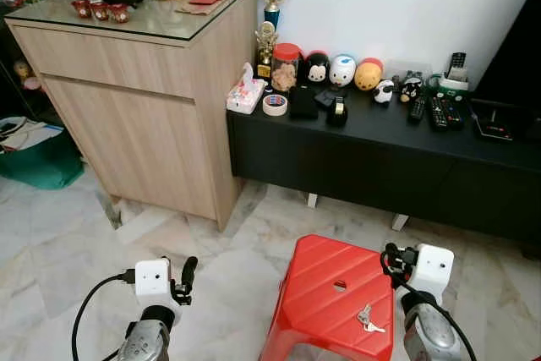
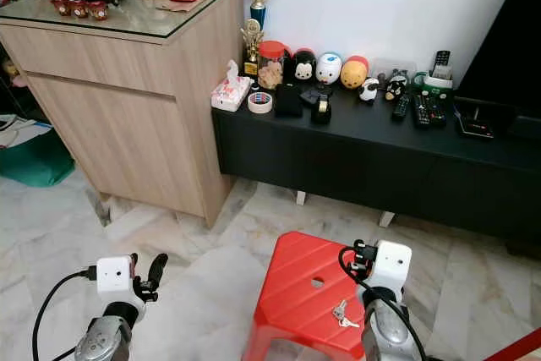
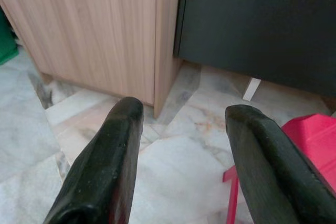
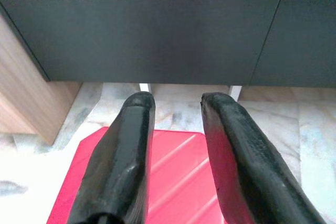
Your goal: Hang keys on a hook
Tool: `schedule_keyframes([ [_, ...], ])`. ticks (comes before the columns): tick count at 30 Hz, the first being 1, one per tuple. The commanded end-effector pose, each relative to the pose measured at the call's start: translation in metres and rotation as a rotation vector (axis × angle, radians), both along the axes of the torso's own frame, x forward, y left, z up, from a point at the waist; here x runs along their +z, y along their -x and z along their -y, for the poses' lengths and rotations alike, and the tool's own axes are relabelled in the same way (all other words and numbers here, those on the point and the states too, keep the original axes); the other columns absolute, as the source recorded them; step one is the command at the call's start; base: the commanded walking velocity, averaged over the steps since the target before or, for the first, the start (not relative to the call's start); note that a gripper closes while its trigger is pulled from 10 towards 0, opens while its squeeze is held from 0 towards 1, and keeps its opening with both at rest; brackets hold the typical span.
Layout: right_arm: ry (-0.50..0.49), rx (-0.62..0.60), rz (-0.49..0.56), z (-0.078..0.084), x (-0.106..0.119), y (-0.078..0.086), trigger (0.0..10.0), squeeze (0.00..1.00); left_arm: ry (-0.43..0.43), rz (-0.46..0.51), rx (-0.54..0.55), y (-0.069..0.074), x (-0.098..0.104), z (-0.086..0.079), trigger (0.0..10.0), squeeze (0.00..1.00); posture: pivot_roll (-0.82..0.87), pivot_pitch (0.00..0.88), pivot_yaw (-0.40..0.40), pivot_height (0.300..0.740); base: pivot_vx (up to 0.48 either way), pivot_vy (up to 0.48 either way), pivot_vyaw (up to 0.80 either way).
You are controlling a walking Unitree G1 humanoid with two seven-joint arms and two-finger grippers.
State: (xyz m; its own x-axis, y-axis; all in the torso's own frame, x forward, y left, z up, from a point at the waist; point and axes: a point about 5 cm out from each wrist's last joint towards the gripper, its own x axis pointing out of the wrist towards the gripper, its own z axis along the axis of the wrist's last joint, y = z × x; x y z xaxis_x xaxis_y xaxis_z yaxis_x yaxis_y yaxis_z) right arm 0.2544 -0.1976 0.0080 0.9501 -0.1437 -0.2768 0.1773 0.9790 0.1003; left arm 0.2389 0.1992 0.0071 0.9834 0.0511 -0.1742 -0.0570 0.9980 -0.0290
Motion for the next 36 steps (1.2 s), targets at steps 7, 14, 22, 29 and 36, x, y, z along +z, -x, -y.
schedule_keyframes([
  [7,0.013,0.044,-0.002,-0.004,-0.002,0.001,10.0,0.0,0.016,-0.025,0.013,0.001,-0.004,0.0,10.0,0.0,0.01,0.0,-0.065,0.639,0.0,0.0,0.0],
  [14,0.018,0.046,-0.027,-0.002,-0.006,0.005,10.0,0.0,0.022,-0.031,0.017,0.003,-0.005,-0.001,10.0,0.0,0.01,0.0,-0.067,0.639,0.0,0.0,0.0],
  [22,0.013,0.062,-0.045,-0.002,-0.008,0.005,10.0,0.0,0.042,-0.04,0.005,0.003,-0.006,0.002,10.0,0.0,0.01,0.0,-0.07,0.639,0.0,0.0,0.0],
  [29,0.005,0.071,-0.061,-0.003,-0.011,0.005,10.0,0.0,0.061,-0.05,-0.01,0.001,-0.007,0.006,10.0,0.0,0.01,0.0,-0.071,0.639,0.0,0.0,0.0],
  [36,0.002,0.075,-0.078,-0.003,-0.014,0.005,10.0,0.0,0.064,-0.054,-0.048,-0.001,-0.006,0.011,10.0,0.0,0.01,0.0,-0.069,0.639,0.0,0.0,0.0],
])
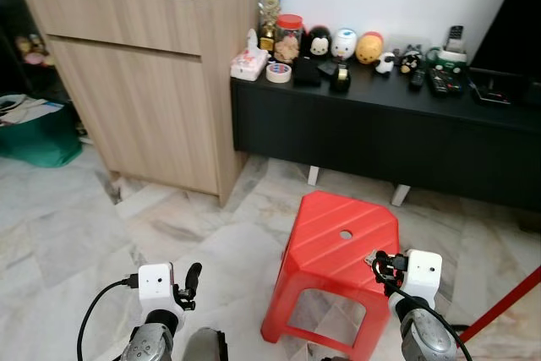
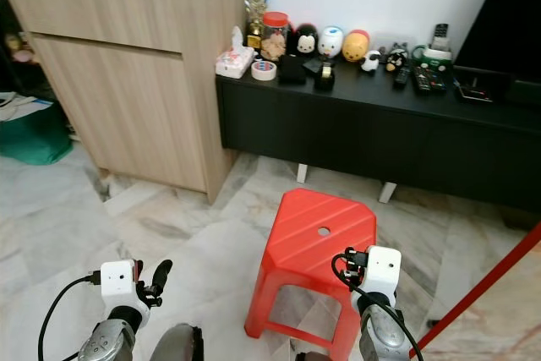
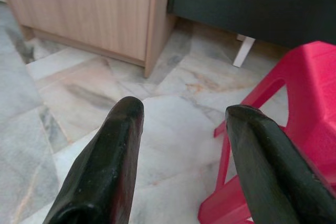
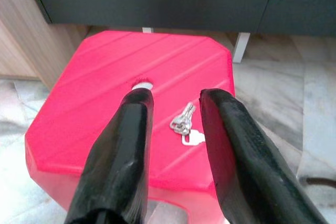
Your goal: Hang keys on a hook
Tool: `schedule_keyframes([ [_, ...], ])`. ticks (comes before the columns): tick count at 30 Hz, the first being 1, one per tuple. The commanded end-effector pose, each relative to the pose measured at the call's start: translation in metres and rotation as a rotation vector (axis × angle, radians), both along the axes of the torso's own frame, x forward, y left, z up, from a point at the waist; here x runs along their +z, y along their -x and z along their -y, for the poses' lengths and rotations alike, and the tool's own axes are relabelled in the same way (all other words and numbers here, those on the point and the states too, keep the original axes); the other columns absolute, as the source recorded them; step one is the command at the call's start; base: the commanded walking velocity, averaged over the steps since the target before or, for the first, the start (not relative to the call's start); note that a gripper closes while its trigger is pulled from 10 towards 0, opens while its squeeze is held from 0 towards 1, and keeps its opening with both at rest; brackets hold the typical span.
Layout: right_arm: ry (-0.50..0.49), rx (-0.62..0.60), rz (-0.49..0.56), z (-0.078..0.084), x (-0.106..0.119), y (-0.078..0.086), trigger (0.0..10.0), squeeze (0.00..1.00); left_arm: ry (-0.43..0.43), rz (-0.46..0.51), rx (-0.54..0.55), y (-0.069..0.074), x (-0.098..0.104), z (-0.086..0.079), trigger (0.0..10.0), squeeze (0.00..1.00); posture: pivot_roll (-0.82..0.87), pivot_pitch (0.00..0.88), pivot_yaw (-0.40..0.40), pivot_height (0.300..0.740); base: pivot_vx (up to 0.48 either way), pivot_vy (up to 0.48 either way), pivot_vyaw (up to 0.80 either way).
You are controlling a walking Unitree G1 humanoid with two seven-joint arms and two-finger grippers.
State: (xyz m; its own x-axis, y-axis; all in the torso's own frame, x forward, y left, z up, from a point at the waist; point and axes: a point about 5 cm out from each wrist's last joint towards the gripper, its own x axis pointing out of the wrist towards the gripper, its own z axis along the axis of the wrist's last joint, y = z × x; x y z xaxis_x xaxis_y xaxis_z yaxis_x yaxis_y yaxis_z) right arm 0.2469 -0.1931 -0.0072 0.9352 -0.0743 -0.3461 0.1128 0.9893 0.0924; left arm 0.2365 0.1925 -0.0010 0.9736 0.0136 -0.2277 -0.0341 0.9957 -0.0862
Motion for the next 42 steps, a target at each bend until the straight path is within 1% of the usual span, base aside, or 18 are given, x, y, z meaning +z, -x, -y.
schedule_keyframes([
  [1,0.01,0.004,-0.008,0.001,0.001,-0.003,10.0,0.0,0.002,-0.001,-0.027,-0.004,0.002,0.005,10.0,0.0,0.01,0.0,-0.068,0.639,0.247,0.0,0.0],
  [8,0.001,0.009,-0.01,-0.001,0.0,-0.003,10.0,0.0,0.014,-0.008,-0.028,-0.005,0.001,0.007,10.0,0.0,0.0,0.0,-0.065,0.639,0.278,0.0,0.0],
  [20,-0.001,0.007,-0.022,-0.001,-0.004,-0.002,10.0,0.0,0.008,-0.009,-0.03,-0.003,0.001,0.006,10.0,0.0,0.01,0.0,-0.062,0.639,0.314,0.0,0.0],
  [34,-0.007,0.02,-0.045,-0.002,-0.008,-0.002,10.0,0.0,0.007,-0.011,-0.049,-0.003,0.0,0.009,10.0,0.0,0.01,0.0,-0.056,0.639,0.309,0.0,0.0],
  [40,0.001,0.036,-0.075,-0.002,-0.012,0.0,10.0,0.0,0.004,-0.017,-0.051,-0.002,-0.001,0.01,10.0,0.0,0.01,0.0,-0.055,0.639,0.0,0.0,0.0],
  [42,-0.001,0.044,-0.102,-0.002,-0.015,0.002,10.0,0.0,0.005,-0.019,-0.053,-0.002,-0.001,0.01,10.0,0.0,0.01,0.0,-0.056,0.639,0.0,0.0,0.0],
])
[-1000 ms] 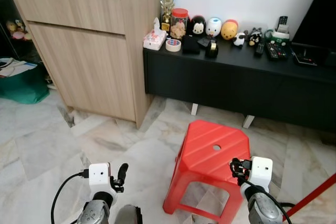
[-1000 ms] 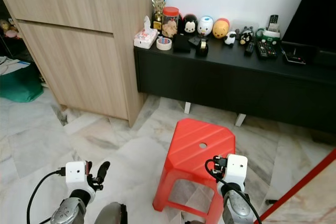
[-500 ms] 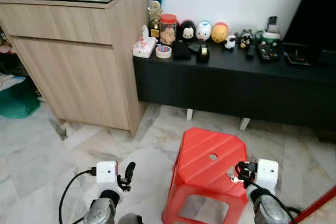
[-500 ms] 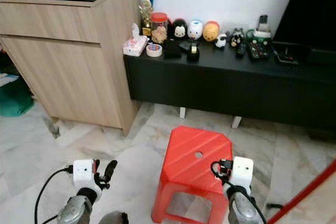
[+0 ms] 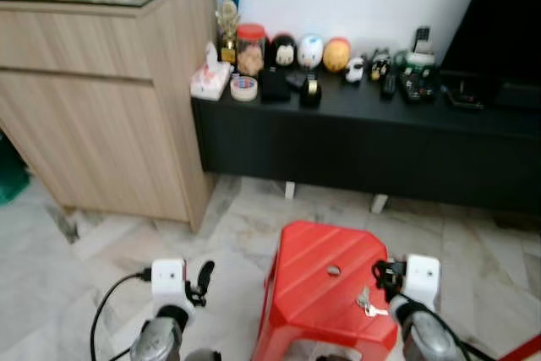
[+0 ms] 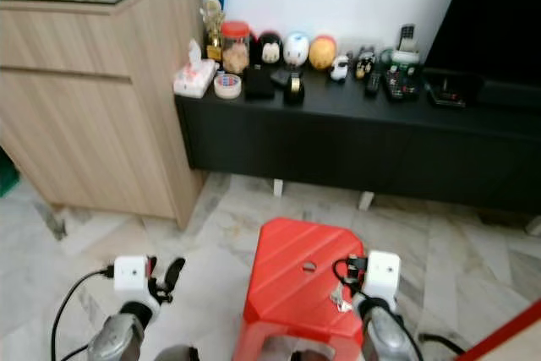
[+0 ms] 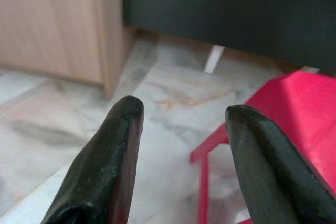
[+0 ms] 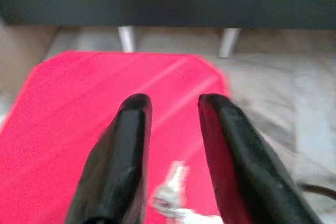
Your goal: Hang keys on a hook
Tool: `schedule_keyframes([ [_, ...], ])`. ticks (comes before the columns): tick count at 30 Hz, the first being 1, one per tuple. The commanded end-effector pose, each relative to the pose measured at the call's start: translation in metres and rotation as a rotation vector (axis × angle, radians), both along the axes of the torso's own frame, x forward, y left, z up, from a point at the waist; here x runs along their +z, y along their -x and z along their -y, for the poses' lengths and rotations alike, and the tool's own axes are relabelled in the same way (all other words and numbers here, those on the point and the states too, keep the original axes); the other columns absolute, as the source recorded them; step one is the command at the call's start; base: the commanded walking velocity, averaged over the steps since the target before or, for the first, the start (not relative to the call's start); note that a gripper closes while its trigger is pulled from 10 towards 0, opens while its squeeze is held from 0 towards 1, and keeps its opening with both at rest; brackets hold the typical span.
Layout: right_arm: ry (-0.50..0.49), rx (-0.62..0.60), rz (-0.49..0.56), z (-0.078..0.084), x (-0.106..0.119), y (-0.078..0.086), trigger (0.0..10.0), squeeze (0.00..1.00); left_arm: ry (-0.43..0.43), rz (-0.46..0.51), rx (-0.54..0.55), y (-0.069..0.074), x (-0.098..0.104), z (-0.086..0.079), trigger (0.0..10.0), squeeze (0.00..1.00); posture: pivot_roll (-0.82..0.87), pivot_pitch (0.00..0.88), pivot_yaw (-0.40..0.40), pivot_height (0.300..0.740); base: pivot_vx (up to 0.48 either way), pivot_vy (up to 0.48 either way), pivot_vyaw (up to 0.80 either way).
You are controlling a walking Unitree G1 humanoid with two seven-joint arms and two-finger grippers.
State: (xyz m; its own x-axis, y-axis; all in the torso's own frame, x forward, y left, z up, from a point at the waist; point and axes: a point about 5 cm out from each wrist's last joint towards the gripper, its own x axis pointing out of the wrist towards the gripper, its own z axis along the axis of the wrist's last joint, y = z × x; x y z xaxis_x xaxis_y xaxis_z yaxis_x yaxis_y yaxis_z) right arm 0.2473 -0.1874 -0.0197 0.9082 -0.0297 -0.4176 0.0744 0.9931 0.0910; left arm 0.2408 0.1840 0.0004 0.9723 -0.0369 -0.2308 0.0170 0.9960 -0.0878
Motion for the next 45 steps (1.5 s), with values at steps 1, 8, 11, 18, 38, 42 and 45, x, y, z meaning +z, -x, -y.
schedule_keyframes([
  [1,0.005,-0.004,-0.027,0.004,-0.003,0.002,10.0,0.0,0.002,-0.016,-0.002,0.003,-0.003,0.002,10.0,0.0,0.01,0.0,-0.056,0.639,0.0,0.0,0.0],
  [8,0.018,-0.016,-0.103,0.008,-0.01,0.003,10.0,0.0,0.002,-0.029,-0.003,0.003,-0.005,0.002,10.0,0.0,0.01,0.0,-0.057,0.616,0.0,0.0,0.0],
  [11,0.024,-0.003,-0.095,0.009,-0.009,0.001,10.0,0.0,-0.012,-0.044,-0.002,0.004,-0.006,0.001,10.0,0.0,0.0,0.0,-0.055,0.596,0.0,0.0,0.0],
  [18,0.038,0.005,-0.095,0.009,-0.006,-0.006,10.0,0.0,-0.011,-0.043,0.014,0.006,-0.006,-0.005,10.0,0.0,0.01,0.0,-0.055,0.588,0.0,0.0,0.0],
  [38,0.036,0.083,-0.13,0.007,0.019,-0.049,10.0,0.0,-0.017,-0.025,0.003,0.007,0.0,-0.004,10.0,0.0,0.03,0.0,-0.037,0.588,0.0,0.0,0.0],
  [42,0.059,0.135,-0.097,0.001,0.03,-0.061,10.0,0.0,-0.018,-0.012,0.007,0.005,0.005,-0.004,10.0,0.0,0.04,0.002,-0.038,0.588,0.0,0.0,0.0],
  [45,0.054,0.154,-0.064,-0.002,0.035,-0.065,10.0,0.0,-0.02,-0.013,0.006,0.005,0.005,-0.004,10.0,0.0,0.04,0.004,-0.037,0.588,0.0,0.0,0.0],
])
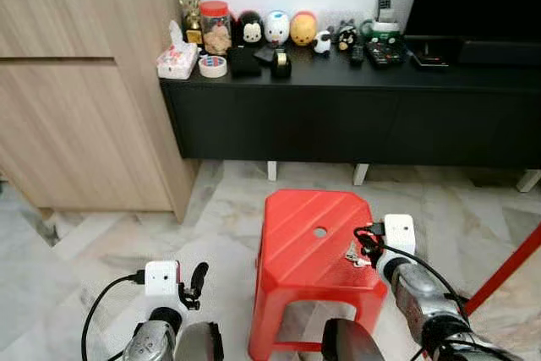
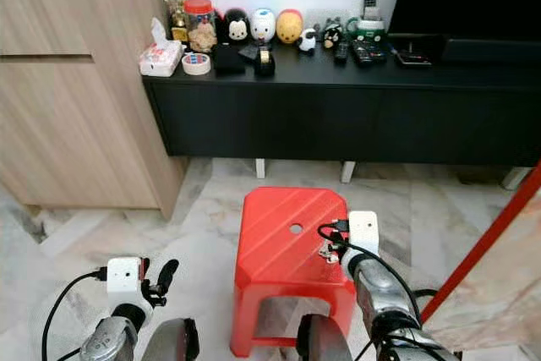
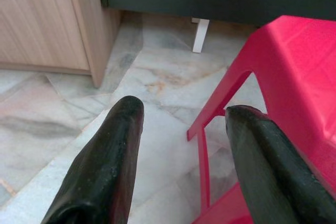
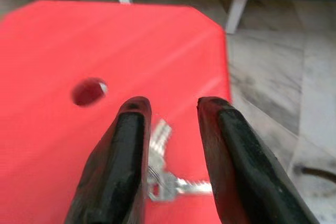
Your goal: Hang keys on a hook
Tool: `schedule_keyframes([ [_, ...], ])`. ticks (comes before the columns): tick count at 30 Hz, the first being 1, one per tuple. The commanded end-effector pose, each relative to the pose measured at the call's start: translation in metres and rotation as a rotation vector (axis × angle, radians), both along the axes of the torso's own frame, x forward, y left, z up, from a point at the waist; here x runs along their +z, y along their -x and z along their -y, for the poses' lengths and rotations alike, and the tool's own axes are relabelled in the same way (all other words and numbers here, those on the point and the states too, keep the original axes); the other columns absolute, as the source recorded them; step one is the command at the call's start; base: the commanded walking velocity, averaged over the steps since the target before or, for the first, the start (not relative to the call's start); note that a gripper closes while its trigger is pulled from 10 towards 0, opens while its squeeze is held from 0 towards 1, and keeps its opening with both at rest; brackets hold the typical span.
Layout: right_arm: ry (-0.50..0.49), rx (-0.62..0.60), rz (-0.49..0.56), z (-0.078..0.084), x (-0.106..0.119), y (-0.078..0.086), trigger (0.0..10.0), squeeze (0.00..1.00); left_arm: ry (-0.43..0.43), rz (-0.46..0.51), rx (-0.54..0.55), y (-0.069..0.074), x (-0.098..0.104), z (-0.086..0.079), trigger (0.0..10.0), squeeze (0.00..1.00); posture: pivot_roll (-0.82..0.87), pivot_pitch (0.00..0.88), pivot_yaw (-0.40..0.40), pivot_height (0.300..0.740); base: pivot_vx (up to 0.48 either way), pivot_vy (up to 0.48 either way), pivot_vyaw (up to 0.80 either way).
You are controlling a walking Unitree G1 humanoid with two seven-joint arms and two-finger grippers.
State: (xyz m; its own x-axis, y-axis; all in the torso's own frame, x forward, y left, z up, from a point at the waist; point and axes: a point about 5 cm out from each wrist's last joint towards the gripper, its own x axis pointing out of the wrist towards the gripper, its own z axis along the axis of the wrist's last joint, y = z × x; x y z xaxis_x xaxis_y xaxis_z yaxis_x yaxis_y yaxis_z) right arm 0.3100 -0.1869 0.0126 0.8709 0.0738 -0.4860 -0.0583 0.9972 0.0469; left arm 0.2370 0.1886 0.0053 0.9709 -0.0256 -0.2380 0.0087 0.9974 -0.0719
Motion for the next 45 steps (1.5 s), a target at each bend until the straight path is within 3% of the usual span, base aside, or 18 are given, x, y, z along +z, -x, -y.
schedule_keyframes([
  [1,0.006,0.019,0.016,-0.002,0.003,-0.003,10.0,0.0,-0.004,-0.006,-0.002,0.002,0.0,0.0,10.0,0.0,0.04,0.005,-0.037,0.588,0.0,0.0,0.8],
  [14,-0.023,-0.041,-0.056,0.004,-0.013,0.012,10.0,0.0,-0.002,-0.018,-0.004,0.001,0.0,0.001,10.0,0.0,0.04,0.003,-0.034,0.588,0.0,0.0,0.18],
  [31,-0.04,-0.103,-0.049,0.004,-0.018,0.017,10.0,0.0,-0.014,-0.019,-0.036,0.0,-0.001,0.005,10.0,0.0,0.04,0.001,-0.031,0.588,0.0,0.0,0.09],
  [45,-0.027,-0.17,-0.059,0.015,-0.02,0.021,10.0,0.0,-0.013,-0.022,-0.042,0.004,-0.002,0.005,10.0,0.0,0.04,0.0,-0.032,0.588,0.0,0.0,0.0],
])
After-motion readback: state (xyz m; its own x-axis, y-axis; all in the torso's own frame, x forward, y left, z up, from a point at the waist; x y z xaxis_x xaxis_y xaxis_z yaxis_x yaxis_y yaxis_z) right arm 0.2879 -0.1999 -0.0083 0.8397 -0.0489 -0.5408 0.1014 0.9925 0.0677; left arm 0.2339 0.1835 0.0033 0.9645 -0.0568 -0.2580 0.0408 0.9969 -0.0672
